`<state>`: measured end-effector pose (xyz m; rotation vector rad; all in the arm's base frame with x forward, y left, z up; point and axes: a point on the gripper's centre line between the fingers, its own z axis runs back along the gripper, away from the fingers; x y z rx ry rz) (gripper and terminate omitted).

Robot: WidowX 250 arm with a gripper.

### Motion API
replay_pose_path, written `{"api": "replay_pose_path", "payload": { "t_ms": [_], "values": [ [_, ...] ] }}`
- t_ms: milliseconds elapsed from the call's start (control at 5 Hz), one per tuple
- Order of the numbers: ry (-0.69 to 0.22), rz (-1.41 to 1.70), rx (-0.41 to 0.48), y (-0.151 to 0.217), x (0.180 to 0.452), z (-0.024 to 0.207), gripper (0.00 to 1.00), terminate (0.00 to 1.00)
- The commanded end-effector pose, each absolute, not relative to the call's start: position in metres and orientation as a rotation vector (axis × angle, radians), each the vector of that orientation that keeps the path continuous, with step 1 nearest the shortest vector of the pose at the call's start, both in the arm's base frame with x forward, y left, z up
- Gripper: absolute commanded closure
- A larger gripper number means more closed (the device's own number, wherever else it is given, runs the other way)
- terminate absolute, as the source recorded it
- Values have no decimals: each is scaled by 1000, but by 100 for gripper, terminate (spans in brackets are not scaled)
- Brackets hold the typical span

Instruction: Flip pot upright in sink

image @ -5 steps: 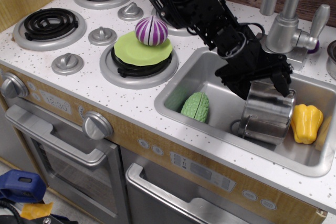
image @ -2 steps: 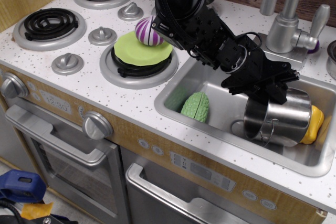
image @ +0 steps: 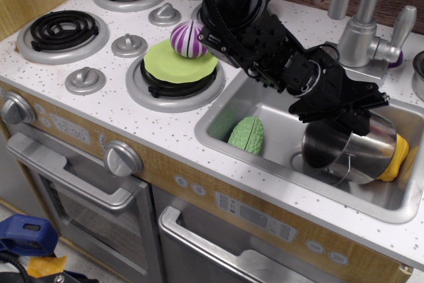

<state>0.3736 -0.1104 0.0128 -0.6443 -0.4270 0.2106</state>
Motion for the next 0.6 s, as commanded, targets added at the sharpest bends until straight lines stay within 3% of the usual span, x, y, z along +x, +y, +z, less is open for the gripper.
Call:
{"api": "replay_pose_path", "payload": {
  "t_ms": [0, 200, 400],
  "values": [
    [-413, 200, -564, -107, 383, 35, 100, 0],
    [-350, 178, -447, -107, 386, 37, 100, 0],
    [-313, 158, -367, -105, 385, 36, 100, 100]
  ]
}}
